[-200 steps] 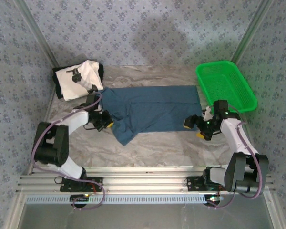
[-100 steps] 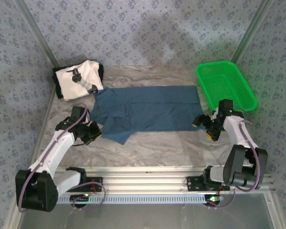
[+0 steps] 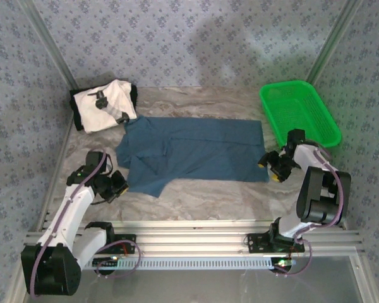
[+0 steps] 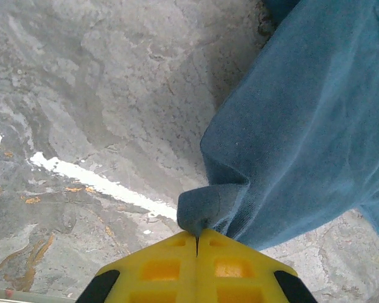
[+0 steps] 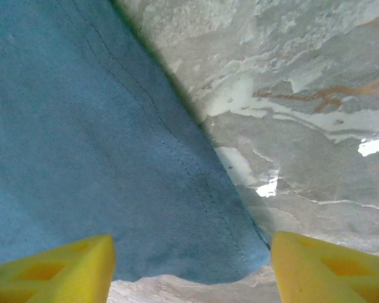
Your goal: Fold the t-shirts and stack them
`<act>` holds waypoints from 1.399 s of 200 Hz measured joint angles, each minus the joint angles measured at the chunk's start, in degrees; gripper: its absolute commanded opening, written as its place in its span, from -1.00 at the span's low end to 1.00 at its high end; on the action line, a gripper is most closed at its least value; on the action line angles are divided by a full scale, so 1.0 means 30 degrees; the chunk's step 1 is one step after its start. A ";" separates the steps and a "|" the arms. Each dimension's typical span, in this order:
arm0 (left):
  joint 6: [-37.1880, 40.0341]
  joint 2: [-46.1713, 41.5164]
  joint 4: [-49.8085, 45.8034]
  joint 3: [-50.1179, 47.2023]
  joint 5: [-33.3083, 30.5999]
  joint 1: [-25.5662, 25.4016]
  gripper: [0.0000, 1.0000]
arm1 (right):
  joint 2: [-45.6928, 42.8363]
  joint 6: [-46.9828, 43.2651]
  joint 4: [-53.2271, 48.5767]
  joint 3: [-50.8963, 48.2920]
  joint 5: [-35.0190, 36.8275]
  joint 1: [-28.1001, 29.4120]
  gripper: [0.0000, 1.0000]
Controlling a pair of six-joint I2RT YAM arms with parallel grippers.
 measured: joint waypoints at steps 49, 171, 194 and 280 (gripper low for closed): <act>-0.0131 -0.0685 0.0087 -0.0590 0.0073 0.0007 -1.00 | -0.0117 0.0503 0.0138 -0.1115 0.0328 0.0321 0.21; -0.0117 -0.1020 0.0066 -0.0539 0.0204 0.0022 -1.00 | 0.0233 0.1501 0.0197 -0.1290 0.1668 0.0984 -1.00; -0.0117 -0.1377 -0.0313 -0.0255 0.0204 0.0102 -1.00 | -0.0503 0.1479 -0.0058 -0.1443 0.1734 0.0984 -1.00; -0.1464 -0.5107 -0.2616 0.0896 0.0284 0.0240 -1.00 | -0.5552 0.1501 -0.3038 -0.2098 0.1836 0.1239 -1.00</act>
